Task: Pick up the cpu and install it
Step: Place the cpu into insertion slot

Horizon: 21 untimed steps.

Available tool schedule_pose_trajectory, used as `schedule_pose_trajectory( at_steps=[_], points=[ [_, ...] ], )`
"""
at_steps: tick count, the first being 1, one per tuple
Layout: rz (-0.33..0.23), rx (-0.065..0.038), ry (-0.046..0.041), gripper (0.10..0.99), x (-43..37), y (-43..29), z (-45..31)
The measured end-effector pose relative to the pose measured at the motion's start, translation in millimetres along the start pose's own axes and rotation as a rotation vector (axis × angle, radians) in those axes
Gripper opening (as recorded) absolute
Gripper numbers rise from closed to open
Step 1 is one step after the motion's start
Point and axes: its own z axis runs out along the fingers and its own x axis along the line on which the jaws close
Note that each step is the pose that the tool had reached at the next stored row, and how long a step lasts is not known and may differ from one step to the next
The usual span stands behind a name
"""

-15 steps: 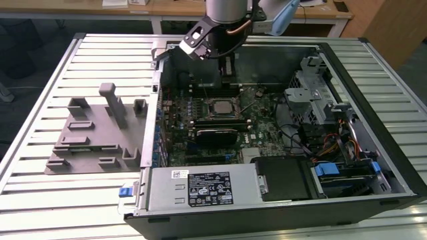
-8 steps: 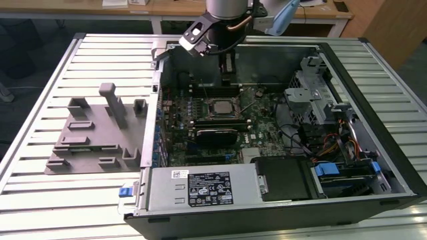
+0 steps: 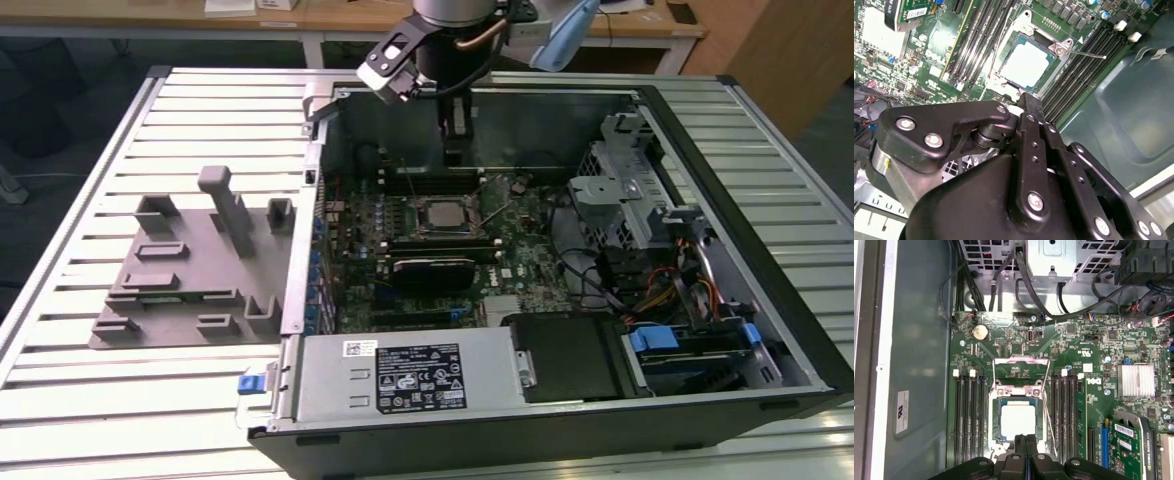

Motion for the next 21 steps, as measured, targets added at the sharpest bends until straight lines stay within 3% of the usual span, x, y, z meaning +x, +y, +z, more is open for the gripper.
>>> schedule_pose_trajectory(
  at_steps=[8, 9, 21],
  points=[
    [0.000, 0.000, -0.0001, 0.106, -0.3, 0.7, -8.9],
    [0.000, 0.000, -0.0001, 0.106, -0.5, 1.1, -14.7],
    [0.000, 0.000, -0.0001, 0.106, -0.9, 2.2, -27.9]
  ],
)
